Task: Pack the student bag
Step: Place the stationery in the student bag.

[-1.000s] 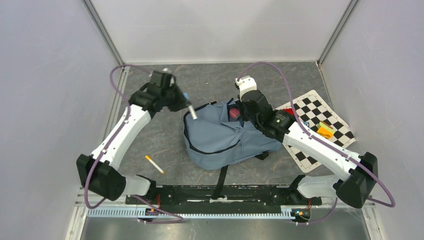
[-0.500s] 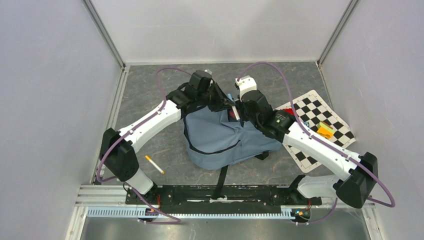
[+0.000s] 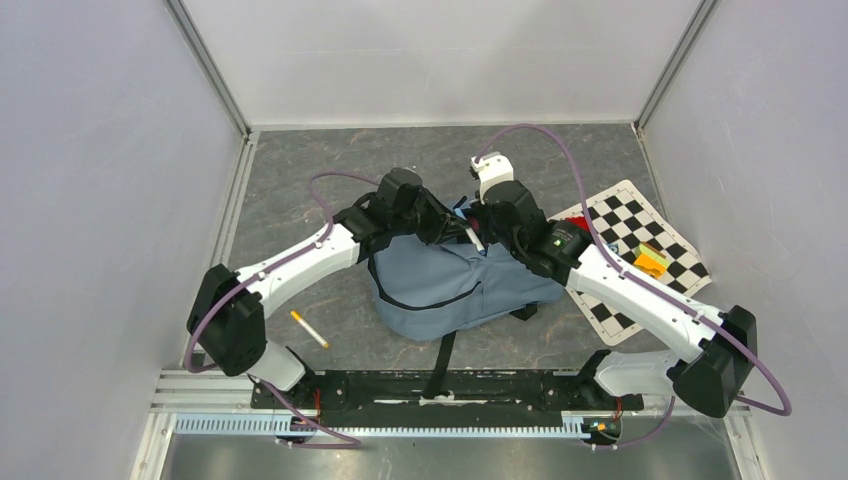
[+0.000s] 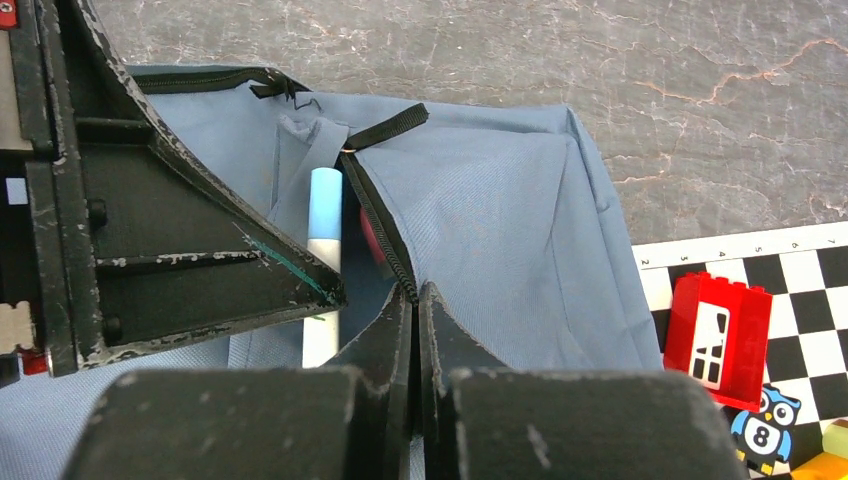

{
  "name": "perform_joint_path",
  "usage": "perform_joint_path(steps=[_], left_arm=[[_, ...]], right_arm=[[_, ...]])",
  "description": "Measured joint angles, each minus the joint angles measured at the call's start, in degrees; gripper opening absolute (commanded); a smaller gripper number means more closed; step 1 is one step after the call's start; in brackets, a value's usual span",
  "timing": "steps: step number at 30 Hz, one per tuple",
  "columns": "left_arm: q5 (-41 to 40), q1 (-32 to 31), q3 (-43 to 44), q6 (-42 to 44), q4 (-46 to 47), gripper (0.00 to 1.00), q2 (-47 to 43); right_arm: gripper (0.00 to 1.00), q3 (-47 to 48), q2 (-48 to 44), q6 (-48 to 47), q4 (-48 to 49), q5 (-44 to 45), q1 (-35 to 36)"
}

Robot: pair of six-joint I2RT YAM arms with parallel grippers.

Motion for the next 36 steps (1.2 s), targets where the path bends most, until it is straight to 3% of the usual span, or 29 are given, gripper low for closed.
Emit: perform_joint_path(steps=[12, 17, 20, 23, 26, 31, 36], left_arm=[[-0.8, -1.4, -1.5, -4.4, 3.3, 0.09, 0.8], [0.4, -2.1, -0.4, -4.4, 5.0, 0.15, 4.3], [1.3, -2.6, 0.4, -4.4, 6.1, 0.33, 6.4], [1.4, -2.9, 0.5, -3.7, 6.0, 0.60, 6.8], [1.0, -3.0, 0.8, -2.3, 5.9, 0.74, 6.7], [-1.2, -3.0, 1.4, 1.4, 2.8, 0.91, 6.1], [-7.3, -2.8, 3.5, 8.9, -4.8, 1.00, 1.9]], right_arm=[[0.00, 0.0, 0.0, 0.0, -0.1, -0.1, 0.0], [0.00, 0.0, 0.0, 0.0, 0.0, -0.3, 0.0], [0.00, 0.0, 0.0, 0.0, 0.1, -0.3, 0.0], [0.00, 0.0, 0.0, 0.0, 0.3, -0.3, 0.0], [0.00, 0.0, 0.0, 0.2, 0.4, 0.1, 0.0], [0.00, 0.0, -0.1, 0.4, 0.8, 0.3, -0.5], [0.00, 0.0, -0.2, 0.4, 1.1, 0.8, -0.5]])
